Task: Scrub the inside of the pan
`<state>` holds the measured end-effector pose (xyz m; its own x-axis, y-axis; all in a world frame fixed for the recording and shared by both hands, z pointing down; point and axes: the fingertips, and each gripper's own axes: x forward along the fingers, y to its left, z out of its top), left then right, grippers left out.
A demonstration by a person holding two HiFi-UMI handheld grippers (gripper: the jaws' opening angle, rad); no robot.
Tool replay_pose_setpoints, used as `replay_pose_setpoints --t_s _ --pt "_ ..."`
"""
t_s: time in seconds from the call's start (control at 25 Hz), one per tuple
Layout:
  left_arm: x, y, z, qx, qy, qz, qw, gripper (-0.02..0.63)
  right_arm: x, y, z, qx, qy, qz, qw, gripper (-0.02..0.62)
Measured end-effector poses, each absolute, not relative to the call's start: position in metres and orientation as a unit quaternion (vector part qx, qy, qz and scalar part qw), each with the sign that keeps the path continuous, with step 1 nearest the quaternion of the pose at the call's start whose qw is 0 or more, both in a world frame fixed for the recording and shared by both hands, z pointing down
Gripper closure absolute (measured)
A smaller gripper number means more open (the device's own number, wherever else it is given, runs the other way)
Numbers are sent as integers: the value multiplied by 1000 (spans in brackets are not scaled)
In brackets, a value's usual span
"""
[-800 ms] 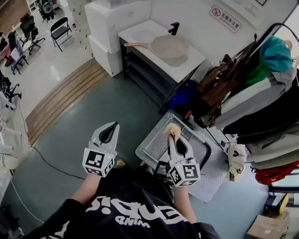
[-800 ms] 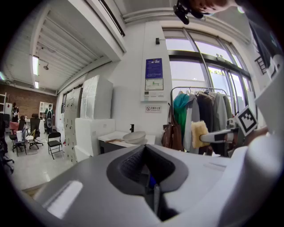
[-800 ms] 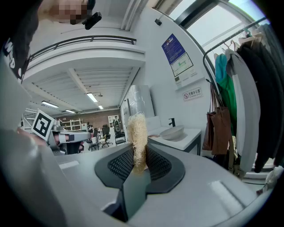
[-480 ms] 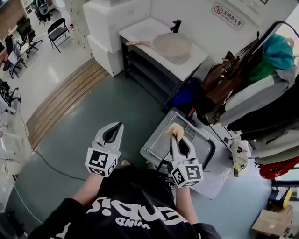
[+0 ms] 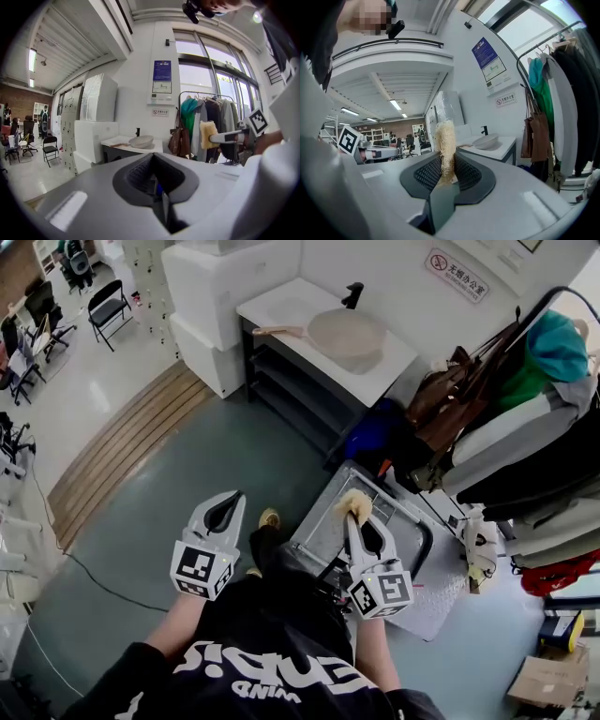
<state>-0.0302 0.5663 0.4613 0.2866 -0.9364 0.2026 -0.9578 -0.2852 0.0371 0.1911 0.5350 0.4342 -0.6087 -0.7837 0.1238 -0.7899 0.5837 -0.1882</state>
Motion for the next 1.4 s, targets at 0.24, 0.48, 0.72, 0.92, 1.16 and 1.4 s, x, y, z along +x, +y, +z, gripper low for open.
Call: replay_pose_setpoints --t_s 0.24,0.48,0.72,0.92,1.16,1.4 --pt "-44 541 465 798 -594 75 76 609 164 502 437 428 -897 113 8 518" --pt "-65 490 466 796 -595 88 72 609 140 447 444 420 -900 113 13 518" --pt "-76 417 465 804 -584 84 68 609 130 375 442 417 -902 108 23 518" --pt "-91 353 455 808 -579 78 73 609 118 314 432 413 -905 100 29 518" --pt "-97 275 446 808 -582 59 73 609 109 245 429 404 -909 94 44 518" --pt "-92 218 448 807 -581 63 84 609 119 189 429 404 -909 95 44 518"
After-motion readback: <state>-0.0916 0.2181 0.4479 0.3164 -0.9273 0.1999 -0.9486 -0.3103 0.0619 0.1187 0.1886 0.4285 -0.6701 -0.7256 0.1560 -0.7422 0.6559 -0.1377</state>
